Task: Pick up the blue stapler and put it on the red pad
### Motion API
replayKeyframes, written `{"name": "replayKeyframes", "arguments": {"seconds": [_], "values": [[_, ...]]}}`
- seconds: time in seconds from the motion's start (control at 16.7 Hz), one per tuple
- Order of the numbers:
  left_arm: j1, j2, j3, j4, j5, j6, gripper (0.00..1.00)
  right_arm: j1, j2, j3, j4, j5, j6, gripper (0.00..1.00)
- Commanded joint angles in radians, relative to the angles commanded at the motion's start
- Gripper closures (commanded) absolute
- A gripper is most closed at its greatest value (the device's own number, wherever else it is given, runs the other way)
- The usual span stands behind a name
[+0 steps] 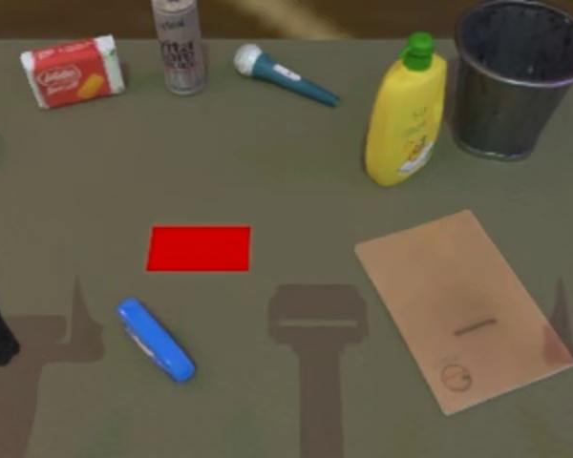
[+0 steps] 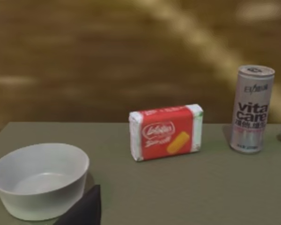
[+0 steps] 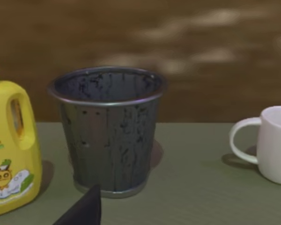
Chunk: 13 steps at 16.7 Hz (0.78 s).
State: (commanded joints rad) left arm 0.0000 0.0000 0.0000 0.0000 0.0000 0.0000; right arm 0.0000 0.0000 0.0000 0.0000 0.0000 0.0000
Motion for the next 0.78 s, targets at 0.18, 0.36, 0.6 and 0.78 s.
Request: {"name": "replayKeyframes", "arguments": {"seconds": [0.18, 0.36, 0.6, 0.78], "values": [[-0.004, 0.011, 0.011, -0.009, 0.000, -0.010, 0.00, 0.000, 0.000, 0.000, 0.000, 0.000, 0.000, 0.00], [-0.030, 0.106, 0.103, -0.088, 0.000, -0.092, 0.00, 0.000, 0.000, 0.000, 0.000, 0.000, 0.000, 0.00], [-0.091, 0.383, 0.332, -0.280, -0.004, -0.289, 0.00, 0.000, 0.000, 0.000, 0.000, 0.000, 0.000, 0.00], [-0.149, 0.682, 0.541, -0.464, -0.008, -0.469, 0.00, 0.000, 0.000, 0.000, 0.000, 0.000, 0.000, 0.00]]}}
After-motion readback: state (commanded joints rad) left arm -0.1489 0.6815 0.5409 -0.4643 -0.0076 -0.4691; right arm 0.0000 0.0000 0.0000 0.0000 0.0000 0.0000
